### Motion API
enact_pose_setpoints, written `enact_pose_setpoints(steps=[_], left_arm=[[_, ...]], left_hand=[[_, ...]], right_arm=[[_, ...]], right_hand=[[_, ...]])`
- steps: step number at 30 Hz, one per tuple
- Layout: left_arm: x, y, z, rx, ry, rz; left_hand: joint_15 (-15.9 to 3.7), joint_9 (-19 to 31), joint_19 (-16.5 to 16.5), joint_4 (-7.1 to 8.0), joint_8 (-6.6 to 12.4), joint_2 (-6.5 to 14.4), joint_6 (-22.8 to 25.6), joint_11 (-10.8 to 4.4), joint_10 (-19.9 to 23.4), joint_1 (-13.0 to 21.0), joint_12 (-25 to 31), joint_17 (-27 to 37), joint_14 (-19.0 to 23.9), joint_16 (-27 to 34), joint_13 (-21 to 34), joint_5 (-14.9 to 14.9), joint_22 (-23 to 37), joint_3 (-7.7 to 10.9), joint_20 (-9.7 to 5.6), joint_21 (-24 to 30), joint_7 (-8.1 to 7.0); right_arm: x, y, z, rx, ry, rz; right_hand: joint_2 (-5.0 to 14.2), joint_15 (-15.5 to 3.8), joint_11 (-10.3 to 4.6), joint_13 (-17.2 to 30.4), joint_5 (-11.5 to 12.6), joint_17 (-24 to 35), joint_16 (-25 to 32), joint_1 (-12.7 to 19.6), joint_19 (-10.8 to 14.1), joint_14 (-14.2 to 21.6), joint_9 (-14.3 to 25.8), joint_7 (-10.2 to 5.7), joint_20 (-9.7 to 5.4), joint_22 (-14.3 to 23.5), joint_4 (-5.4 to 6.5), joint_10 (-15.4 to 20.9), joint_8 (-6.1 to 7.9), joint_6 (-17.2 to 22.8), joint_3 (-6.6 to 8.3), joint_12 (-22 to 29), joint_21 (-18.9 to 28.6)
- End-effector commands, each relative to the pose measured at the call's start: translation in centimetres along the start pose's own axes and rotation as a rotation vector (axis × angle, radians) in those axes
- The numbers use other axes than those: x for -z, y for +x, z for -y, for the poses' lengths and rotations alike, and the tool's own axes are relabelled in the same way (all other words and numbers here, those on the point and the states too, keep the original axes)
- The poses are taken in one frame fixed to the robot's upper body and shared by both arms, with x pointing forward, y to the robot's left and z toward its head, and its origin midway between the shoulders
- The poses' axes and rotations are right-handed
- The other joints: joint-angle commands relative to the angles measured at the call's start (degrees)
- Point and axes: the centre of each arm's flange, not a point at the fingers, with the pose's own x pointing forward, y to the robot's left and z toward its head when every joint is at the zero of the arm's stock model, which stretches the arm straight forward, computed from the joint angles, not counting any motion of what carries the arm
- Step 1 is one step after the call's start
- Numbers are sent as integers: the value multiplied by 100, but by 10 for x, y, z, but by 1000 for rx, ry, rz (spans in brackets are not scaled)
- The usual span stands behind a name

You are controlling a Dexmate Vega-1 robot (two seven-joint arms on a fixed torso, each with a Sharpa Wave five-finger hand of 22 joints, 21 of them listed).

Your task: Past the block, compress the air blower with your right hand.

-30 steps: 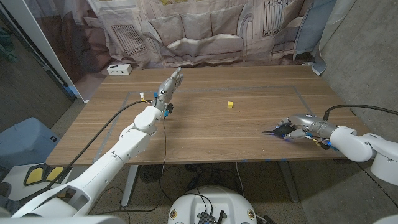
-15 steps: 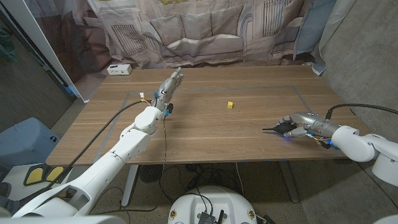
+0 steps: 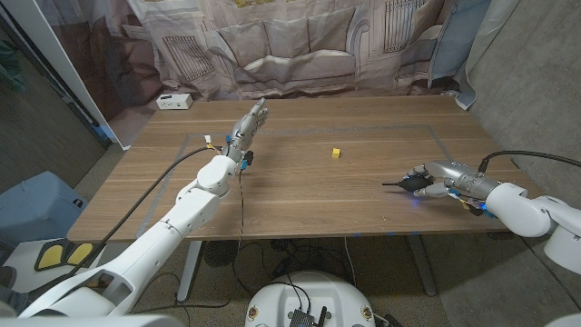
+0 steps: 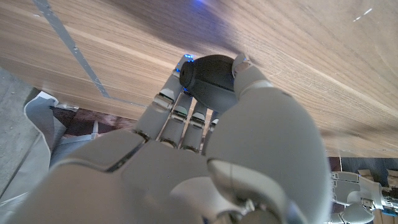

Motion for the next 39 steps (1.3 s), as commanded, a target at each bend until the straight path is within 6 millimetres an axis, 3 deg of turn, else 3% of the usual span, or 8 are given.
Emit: enact_pose_setpoints(steps=[1, 39], left_arm=[[0, 1, 0, 1, -1, 2], [-8, 10, 0, 0, 7, 15]], left_hand=[[1, 19, 19, -29, -15, 42, 51, -5, 32, 11, -21, 33, 73, -12, 14, -21, 30, 18, 43, -13, 25], [-1, 20, 20, -47, -17, 51, 64, 16, 48, 10, -24, 34, 85, -13, 16, -23, 30, 24, 41, -16, 25]], right_arm=[[-2, -6, 6, 65, 41, 5], [-3, -15, 15, 278, 133, 34]], right_hand=[[66, -352, -24, 11, 4, 25, 22, 17, 32, 39, 12, 1, 4, 11, 8, 46, -16, 60, -16, -18, -14], [115, -373, -39, 15, 13, 38, -18, 68, 5, 17, 14, -6, -13, 14, -13, 93, -60, 168, -30, -64, -78]])
